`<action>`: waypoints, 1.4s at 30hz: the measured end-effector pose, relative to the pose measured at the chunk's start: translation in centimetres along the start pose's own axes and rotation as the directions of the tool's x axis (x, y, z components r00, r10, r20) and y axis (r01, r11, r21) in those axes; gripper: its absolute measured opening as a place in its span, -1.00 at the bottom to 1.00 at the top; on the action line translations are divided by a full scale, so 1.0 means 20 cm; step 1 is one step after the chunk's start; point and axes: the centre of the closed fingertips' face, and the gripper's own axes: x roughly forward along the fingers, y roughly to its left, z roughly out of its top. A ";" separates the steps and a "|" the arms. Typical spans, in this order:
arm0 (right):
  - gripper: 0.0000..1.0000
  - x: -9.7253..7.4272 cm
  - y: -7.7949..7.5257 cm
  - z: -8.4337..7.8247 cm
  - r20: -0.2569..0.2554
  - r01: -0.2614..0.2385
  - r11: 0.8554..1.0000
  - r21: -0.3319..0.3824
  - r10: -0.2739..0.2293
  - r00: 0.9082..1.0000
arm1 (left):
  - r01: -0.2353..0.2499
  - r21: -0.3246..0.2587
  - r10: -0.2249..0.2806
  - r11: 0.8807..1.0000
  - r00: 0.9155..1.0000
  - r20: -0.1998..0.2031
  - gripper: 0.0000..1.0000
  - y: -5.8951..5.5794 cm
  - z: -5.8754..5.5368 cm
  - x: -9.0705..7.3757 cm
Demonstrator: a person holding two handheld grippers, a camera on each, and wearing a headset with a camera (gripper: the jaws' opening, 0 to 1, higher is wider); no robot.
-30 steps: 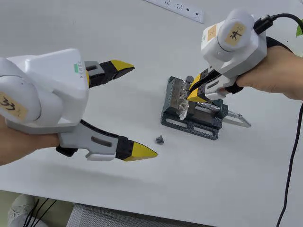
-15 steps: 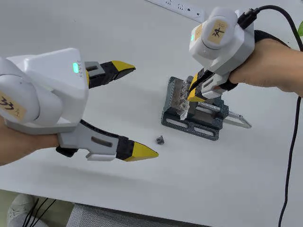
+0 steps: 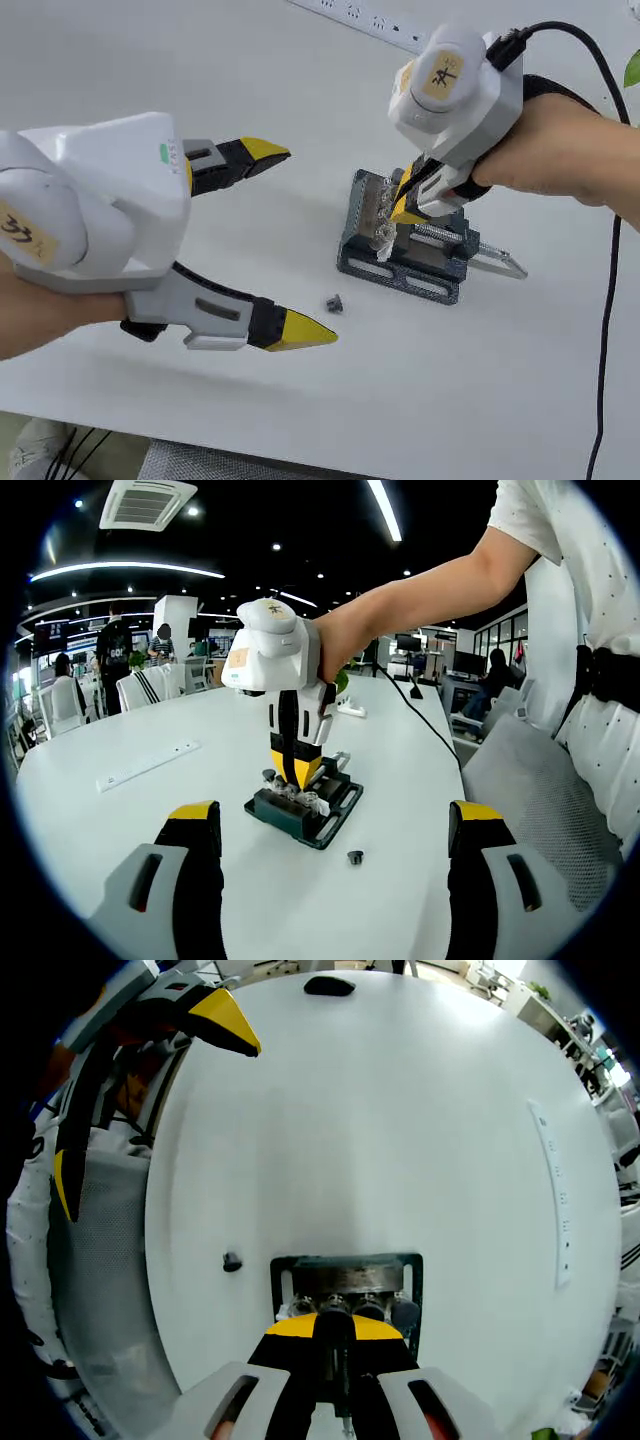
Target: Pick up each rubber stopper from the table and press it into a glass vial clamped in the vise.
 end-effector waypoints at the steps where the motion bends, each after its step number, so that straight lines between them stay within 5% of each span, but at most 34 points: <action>1: -0.91 0.00 0.00 0.00 0.003 -0.004 1.000 -0.001 0.004 1.000 | 0.002 0.001 -0.002 1.000 1.000 0.001 0.88 0.00 0.00 0.00; 10: -0.86 -0.02 0.01 -0.01 0.039 0.004 1.000 -0.011 -0.004 0.999 | 0.012 0.014 -0.012 1.000 1.000 0.003 0.88 -0.04 0.07 0.03; 21: -0.84 -0.01 0.00 0.00 0.059 0.009 1.000 -0.014 -0.009 0.998 | 0.014 0.009 -0.014 1.000 1.000 0.003 0.86 -0.03 0.03 0.01; 31: -0.82 -0.02 0.00 0.00 0.089 0.014 1.000 0.011 -0.015 0.996 | 0.020 0.008 -0.020 1.000 1.000 0.007 0.85 -0.05 0.06 0.04; 42: -0.86 -0.06 0.00 -0.02 0.116 0.033 0.999 0.034 -0.036 0.993 | 0.020 0.005 -0.020 1.000 1.000 0.007 0.84 -0.01 0.00 0.01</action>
